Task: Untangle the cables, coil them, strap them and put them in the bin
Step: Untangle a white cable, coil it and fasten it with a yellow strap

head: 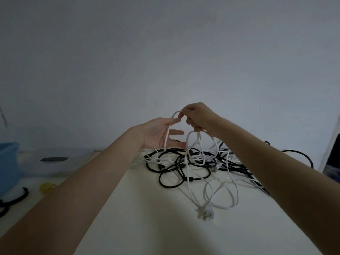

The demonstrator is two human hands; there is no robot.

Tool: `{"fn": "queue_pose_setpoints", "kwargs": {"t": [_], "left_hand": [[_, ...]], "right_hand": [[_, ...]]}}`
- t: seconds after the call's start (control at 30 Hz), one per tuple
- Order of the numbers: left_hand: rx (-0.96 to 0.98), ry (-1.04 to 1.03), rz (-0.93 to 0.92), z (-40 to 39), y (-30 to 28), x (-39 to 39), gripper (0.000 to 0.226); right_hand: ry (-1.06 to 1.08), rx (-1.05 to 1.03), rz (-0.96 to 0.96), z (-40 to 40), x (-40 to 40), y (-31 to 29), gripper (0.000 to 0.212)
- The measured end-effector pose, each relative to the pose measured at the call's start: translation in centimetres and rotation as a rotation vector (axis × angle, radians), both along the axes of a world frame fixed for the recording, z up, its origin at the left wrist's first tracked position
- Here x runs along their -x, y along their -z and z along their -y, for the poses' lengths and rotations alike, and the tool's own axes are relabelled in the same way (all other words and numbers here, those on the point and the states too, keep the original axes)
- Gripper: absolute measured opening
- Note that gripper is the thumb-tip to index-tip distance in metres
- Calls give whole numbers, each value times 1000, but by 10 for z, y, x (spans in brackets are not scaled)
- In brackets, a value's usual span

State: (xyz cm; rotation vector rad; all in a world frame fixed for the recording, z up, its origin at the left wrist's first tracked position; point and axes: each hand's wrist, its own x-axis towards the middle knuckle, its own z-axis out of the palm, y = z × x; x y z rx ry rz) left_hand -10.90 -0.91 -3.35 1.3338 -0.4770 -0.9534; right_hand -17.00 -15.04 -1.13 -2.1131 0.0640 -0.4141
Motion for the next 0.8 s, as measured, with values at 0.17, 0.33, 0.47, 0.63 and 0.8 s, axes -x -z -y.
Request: {"fn": "queue_pose_setpoints", "kwargs": {"t": [0.17, 0.33, 0.47, 0.63, 0.8], "left_hand": [[143, -3, 61, 9, 1, -3, 32], [403, -309, 79, 23, -11, 5, 36], [680, -488, -27, 21, -45, -3, 41], [588, -426, 57, 6, -63, -14, 42], [456, -337, 66, -13, -72, -12, 40]], "right_hand": [[-42, 49, 58, -10, -1, 14, 26], [-337, -108, -22, -15, 6, 22, 25], [-499, 24, -251, -2, 14, 40, 27], [-60, 668, -345, 31, -6, 57, 26], [411, 849, -276, 68, -16, 54, 30]]}}
